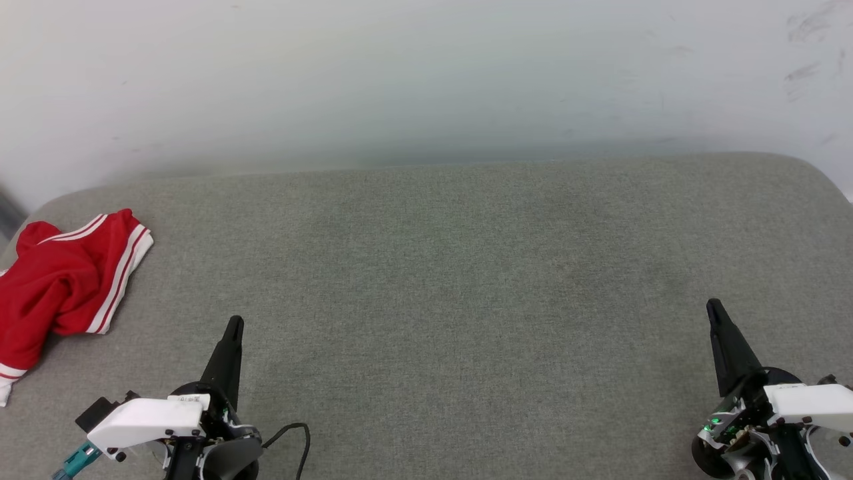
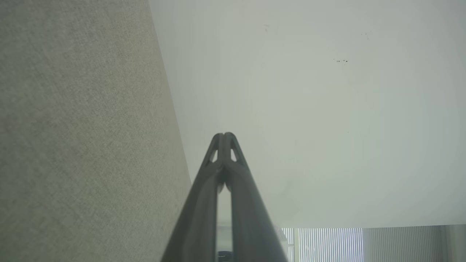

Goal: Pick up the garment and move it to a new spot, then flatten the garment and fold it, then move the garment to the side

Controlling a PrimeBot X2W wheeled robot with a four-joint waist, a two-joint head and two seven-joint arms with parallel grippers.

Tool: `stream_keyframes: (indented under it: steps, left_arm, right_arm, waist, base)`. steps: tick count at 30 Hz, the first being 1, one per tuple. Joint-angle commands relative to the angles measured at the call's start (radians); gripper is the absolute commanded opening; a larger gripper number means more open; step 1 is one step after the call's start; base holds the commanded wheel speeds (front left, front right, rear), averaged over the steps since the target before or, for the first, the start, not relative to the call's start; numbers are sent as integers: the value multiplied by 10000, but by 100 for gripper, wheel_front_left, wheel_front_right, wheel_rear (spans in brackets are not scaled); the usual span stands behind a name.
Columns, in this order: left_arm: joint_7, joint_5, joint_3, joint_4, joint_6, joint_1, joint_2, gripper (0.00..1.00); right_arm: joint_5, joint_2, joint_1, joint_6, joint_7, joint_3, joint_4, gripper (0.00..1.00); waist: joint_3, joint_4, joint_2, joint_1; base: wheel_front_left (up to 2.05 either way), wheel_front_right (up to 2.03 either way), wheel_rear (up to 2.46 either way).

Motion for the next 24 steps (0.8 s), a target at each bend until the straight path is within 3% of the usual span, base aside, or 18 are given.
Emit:
stream_keyframes:
  steps: [1,24]
  left_arm:
    - [43,17,31,1,-30,-66,-17,0]
    - [42,16,29,1,-30,-66,-17,0]
  right_arm:
    - [-48,33,-109,-3,6,0,8,0]
    - [-48,34,-109,-3,4,3,8,0]
  waist:
    - [0,0,0,0]
    - [0,0,0,0]
  base:
    - [0,0,0]
    - [0,0,0]
